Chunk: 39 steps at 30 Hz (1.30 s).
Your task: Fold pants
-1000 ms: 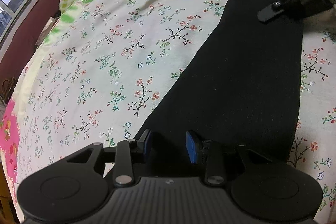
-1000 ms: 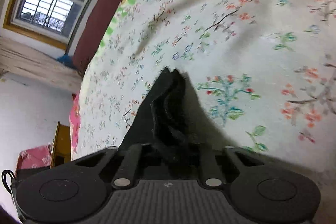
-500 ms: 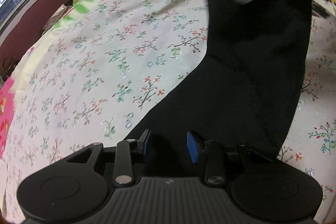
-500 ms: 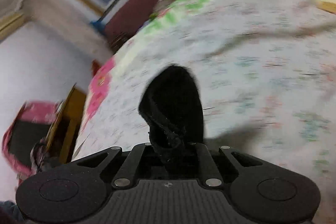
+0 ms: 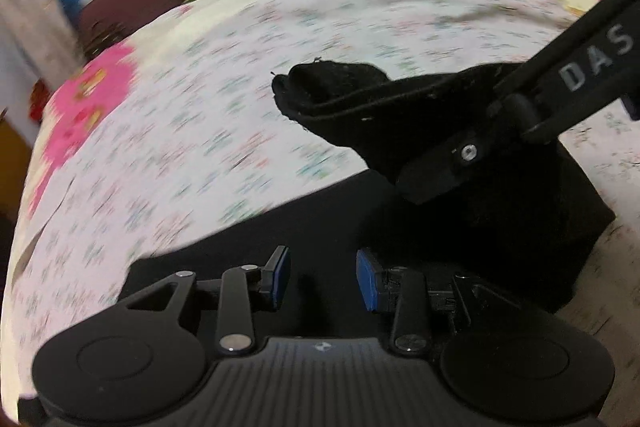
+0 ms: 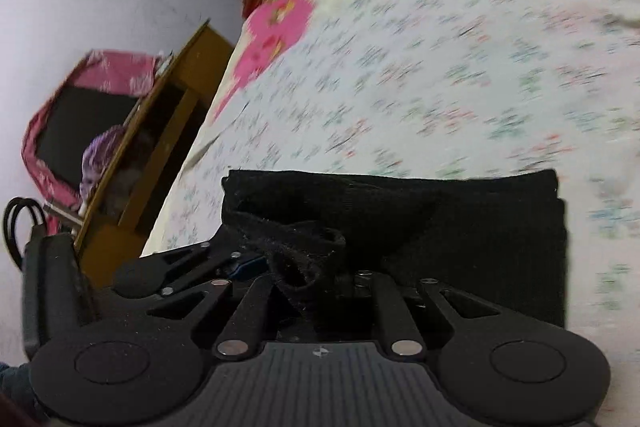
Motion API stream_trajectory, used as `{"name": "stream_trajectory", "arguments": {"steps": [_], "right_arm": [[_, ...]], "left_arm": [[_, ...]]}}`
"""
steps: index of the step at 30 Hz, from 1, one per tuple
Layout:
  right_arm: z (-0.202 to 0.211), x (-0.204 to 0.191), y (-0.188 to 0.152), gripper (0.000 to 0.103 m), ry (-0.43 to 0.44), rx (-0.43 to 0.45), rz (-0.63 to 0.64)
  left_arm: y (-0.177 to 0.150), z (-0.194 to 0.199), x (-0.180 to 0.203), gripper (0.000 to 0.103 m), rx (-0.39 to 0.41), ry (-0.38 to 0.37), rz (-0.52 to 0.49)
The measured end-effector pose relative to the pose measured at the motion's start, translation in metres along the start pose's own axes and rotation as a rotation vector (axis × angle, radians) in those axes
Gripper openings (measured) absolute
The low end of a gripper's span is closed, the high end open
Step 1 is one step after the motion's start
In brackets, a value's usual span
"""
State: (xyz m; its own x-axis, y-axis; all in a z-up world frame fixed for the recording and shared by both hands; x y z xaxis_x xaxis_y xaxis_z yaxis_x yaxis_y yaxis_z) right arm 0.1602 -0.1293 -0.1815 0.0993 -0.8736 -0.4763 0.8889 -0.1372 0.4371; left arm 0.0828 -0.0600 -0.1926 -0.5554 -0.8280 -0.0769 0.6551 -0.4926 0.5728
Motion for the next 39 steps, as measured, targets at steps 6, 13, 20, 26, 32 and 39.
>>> {"name": "stream_trajectory", "arguments": {"steps": [6,13,20,26,32,39], "right_arm": [[-0.048,-0.055,-0.009,0.000,-0.078,-0.050,0.113],[-0.081,-0.095,-0.019,0.000,-0.165,-0.081,0.230],[-0.101,-0.129,-0.047,0.007,-0.216,-0.084,0.425],[-0.083,-0.141,-0.052,0.022,-0.062,-0.138,0.437],[-0.045,-0.137,-0.043,0.021,0.071,-0.151,0.364],[-0.053,-0.105,-0.038,0.024,-0.113,-0.078,0.418]], "left_arm": [[-0.036,0.021,-0.057,0.047,0.011,0.054,0.090],[-0.076,0.040,-0.107,0.047,0.001,0.107,0.199],[-0.091,0.047,-0.119,0.047,0.000,0.131,0.236],[-0.115,0.066,-0.121,0.047,-0.058,0.172,0.241],[-0.119,0.083,-0.118,0.047,-0.072,0.217,0.249],[-0.111,0.088,-0.109,0.048,-0.031,0.219,0.265]]}}
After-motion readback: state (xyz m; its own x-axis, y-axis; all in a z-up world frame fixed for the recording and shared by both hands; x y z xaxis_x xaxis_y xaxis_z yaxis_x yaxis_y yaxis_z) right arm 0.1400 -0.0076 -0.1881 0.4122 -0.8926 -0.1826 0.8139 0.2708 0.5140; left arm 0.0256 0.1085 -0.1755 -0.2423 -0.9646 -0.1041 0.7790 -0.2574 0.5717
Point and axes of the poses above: each gripper's, at about its wrist camera, not at the fingertips, and z roughly against the way its jaws point, x to its right, y to its top, the point moved 3 cm from there along -z, roughly the way its jaws point, and after that the axes turned 10 degrees about -y, right-handed, at the moved point
